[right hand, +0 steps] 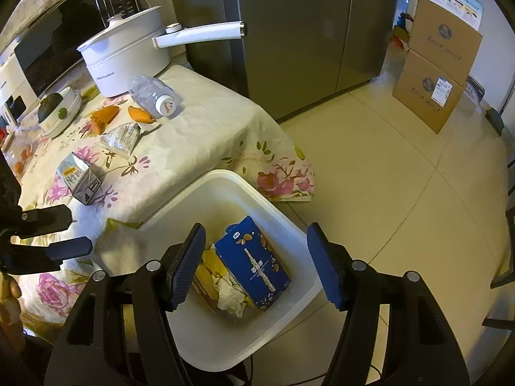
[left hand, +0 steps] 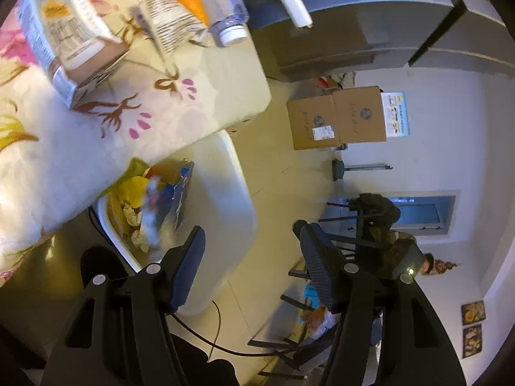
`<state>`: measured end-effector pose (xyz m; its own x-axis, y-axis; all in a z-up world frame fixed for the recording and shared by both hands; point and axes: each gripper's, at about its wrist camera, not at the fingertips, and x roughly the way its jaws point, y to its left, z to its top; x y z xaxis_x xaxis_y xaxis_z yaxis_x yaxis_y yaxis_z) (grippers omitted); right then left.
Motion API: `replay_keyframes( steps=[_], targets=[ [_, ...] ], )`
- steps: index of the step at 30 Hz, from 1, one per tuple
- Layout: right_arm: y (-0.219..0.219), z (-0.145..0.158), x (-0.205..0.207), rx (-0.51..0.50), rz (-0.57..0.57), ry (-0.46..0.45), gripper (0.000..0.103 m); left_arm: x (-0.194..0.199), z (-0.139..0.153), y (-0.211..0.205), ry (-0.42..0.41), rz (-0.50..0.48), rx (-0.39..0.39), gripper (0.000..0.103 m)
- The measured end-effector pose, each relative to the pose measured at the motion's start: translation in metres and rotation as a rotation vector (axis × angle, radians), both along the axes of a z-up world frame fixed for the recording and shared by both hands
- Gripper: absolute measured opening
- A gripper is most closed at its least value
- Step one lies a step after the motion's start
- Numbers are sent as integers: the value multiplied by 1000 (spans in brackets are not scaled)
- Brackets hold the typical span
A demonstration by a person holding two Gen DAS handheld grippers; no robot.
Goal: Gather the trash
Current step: 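Move both grippers back to the table toward the milk carton and orange peel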
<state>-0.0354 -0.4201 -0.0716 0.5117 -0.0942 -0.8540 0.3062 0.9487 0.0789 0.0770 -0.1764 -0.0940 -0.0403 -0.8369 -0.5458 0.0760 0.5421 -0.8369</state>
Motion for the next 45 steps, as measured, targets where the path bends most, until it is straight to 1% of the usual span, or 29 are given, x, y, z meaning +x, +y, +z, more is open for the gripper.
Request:
replay_keyframes(
  steps=[4,9,12,15,17,18,20,24,26,31,34,40,45],
  targets=[
    [-4,0,0,6,-14,-1,63,-2,11,-9,-52,-21,26,61],
    [-3,2,3,7,-11,-8,64,-9,23,-11,-161,0,190,61],
    [1,4,8,16,-7,-16,66,-11,25,-2,-199,30,257,61],
    [10,6,16,26,-4,-29,72,-9,27,11,-240,73,323,62],
    [16,8,22,34,-6,-44,81,-6,26,23,-253,109,362,62],
    [20,9,26,34,-7,-54,83,-3,25,30,-254,128,381,62],
    [27,12,33,22,-6,-72,88,2,20,45,-231,164,392,62],
    [44,17,52,-6,10,-92,92,10,9,68,-195,226,401,62],
    [52,20,63,-7,19,-96,96,13,6,77,-187,253,409,62],
    [79,23,92,14,58,-85,96,17,-2,109,-153,332,411,62],
    [103,25,109,5,98,-80,96,20,-5,126,-139,370,410,62],
    [155,19,142,-41,260,-45,96,20,-10,162,-128,431,403,62],
    [197,0,168,-56,422,29,96,19,-13,186,-131,471,399,62]
  ],
)
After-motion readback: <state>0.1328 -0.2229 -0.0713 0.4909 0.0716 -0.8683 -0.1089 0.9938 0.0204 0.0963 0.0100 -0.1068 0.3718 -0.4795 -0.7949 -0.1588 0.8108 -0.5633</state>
